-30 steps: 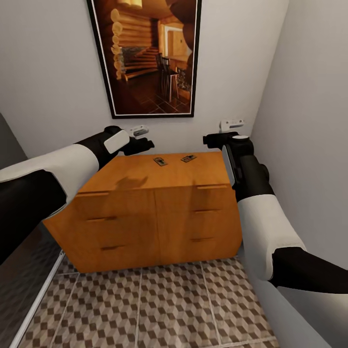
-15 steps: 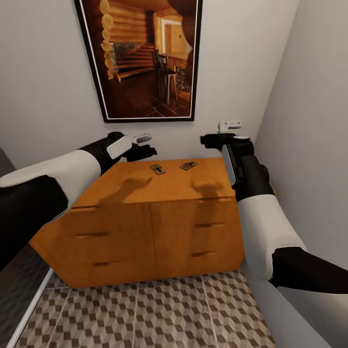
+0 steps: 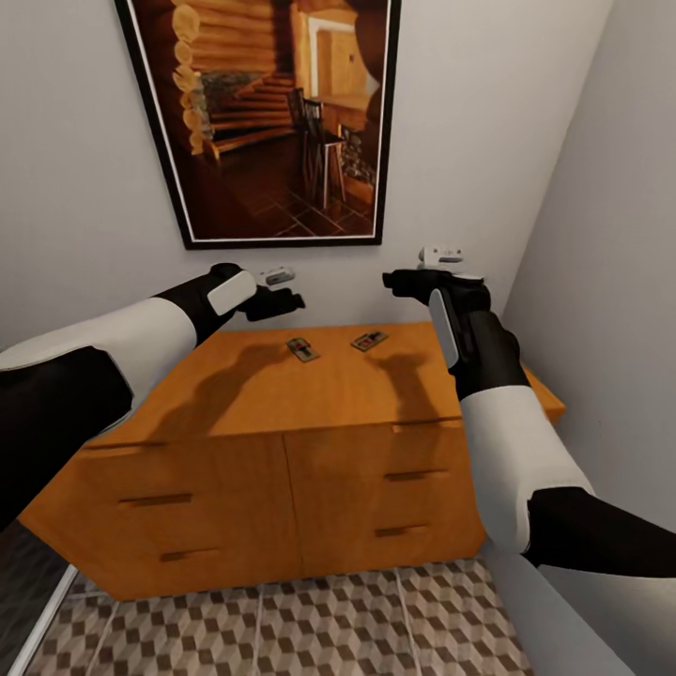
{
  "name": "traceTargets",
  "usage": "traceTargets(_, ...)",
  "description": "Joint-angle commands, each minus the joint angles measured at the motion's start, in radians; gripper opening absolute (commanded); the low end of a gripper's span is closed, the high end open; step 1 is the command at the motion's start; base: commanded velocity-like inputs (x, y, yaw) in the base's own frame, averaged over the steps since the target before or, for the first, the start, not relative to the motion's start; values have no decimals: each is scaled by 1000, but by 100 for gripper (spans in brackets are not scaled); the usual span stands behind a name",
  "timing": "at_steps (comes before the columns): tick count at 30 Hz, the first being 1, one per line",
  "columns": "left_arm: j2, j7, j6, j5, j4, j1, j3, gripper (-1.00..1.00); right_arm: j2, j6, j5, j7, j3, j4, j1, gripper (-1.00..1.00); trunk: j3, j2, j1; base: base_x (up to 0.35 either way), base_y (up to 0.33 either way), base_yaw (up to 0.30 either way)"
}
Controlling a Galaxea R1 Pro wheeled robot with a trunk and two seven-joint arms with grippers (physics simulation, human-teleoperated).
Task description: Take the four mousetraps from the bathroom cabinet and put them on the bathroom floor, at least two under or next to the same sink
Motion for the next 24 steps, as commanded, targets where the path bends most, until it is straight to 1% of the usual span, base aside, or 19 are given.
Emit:
traceTargets(1,0,8,2,10,-2,-1,-4,100,1,5,4,0,-2,0,1,100,-1,0,0,90,0,0)
traceTargets(6,-2,8,4,11,-14,3,-4,100,1,6,2,-2,-2,12,8,100,-1,0,0,48,0,0)
traceTargets(8,-3,8,13,11,-32,6,-4,100,1,7,1,-2,-2,17,15,100,-1,0,0,19,0,0)
traceTargets(10,-1,8,32,11,-46,7,-4,100,1,8,0,-3,-3,20,21,100,-1,0,0,11,0,0)
traceTargets(14,2,8,100,11,-66,8,-4,100,1,9,-7,-4,-3,22,38,100,-1,0,0,5,0,0)
traceTargets(15,1,8,132,11,-72,8,-4,100,1,14,-12,-5,-4,22,48,100,-1,0,0,3,0,0)
traceTargets(17,-1,8,155,10,-75,9,-4,100,1,28,-16,-9,-4,22,54,100,-1,0,0,2,0,0)
traceTargets(20,-2,8,179,11,-78,9,-4,100,1,61,-20,-21,-5,20,60,100,-1,0,0,1,0,0)
traceTargets(21,-2,8,188,12,-79,9,-4,100,1,85,-20,-31,-6,19,63,100,-1,0,0,0,0,0)
traceTargets(24,-3,8,196,13,-80,9,-4,100,1,111,-21,-44,-7,16,65,100,-1,0,0,0,0,0)
